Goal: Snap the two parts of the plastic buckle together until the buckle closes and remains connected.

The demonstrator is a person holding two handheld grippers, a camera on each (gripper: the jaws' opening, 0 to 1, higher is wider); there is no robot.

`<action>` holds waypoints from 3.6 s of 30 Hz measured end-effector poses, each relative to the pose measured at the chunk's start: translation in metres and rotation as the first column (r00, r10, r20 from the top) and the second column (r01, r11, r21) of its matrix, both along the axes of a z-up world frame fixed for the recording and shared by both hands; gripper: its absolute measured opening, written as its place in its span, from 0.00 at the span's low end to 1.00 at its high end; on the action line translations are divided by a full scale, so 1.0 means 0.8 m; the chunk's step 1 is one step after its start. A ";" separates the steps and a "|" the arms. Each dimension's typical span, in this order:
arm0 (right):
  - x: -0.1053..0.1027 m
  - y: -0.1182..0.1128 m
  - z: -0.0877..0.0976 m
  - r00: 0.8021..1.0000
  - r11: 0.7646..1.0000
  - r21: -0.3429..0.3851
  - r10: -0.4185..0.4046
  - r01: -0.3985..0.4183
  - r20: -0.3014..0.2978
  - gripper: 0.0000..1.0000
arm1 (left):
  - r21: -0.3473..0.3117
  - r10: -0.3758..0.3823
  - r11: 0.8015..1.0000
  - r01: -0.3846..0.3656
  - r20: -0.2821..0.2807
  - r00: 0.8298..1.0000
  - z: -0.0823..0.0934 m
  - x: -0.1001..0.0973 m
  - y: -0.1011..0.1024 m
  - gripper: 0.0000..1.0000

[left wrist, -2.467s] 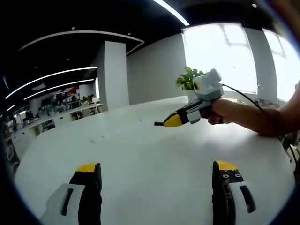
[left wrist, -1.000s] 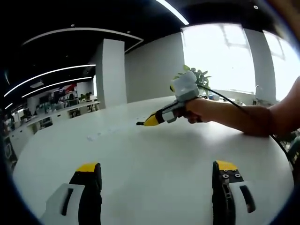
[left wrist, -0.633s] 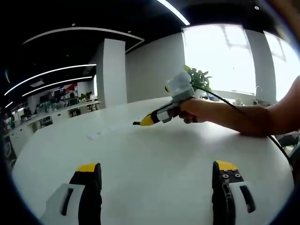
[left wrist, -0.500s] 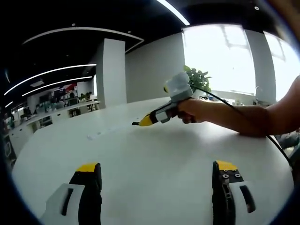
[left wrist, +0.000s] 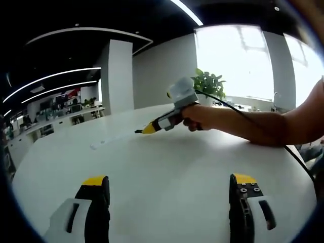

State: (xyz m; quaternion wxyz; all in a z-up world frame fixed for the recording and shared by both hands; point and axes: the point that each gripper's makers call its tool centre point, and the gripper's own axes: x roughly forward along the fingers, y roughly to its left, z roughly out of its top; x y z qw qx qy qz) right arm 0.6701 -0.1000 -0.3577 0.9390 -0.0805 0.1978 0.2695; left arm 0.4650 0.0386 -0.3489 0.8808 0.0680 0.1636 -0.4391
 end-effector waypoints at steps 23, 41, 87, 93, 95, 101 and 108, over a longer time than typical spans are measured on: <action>0.010 0.005 -0.004 1.000 1.000 -0.022 0.003 -0.003 -0.014 0.10 | -0.006 0.011 1.000 -0.011 -0.002 1.000 0.002 0.002 0.003 0.99; 0.011 0.006 -0.015 0.999 0.999 -0.044 0.008 -0.010 -0.036 0.10 | -0.002 0.011 1.000 -0.011 -0.003 1.000 0.002 0.003 0.003 0.99; 0.017 0.026 0.002 0.995 0.996 -0.041 0.085 -0.083 0.059 1.00 | -0.002 0.027 1.000 -0.027 -0.005 1.000 0.002 0.009 0.006 0.99; 0.011 0.028 0.009 0.990 0.994 -0.059 0.096 -0.090 0.102 1.00 | -0.007 0.065 0.998 -0.065 0.006 0.998 0.005 0.017 0.014 0.99; 0.013 0.026 0.009 0.990 0.994 -0.062 0.094 -0.088 0.102 1.00 | -0.008 0.075 0.997 -0.075 0.008 0.997 0.005 0.019 0.017 0.99; 0.013 0.023 0.011 0.992 0.996 -0.055 0.078 -0.073 0.103 1.00 | -0.011 0.056 0.998 -0.057 -0.004 0.998 0.001 0.014 0.013 0.99; 0.007 0.020 0.017 0.992 0.998 -0.040 0.062 -0.058 0.108 1.00 | -0.023 0.037 0.999 -0.037 -0.010 0.999 0.000 0.010 0.007 0.99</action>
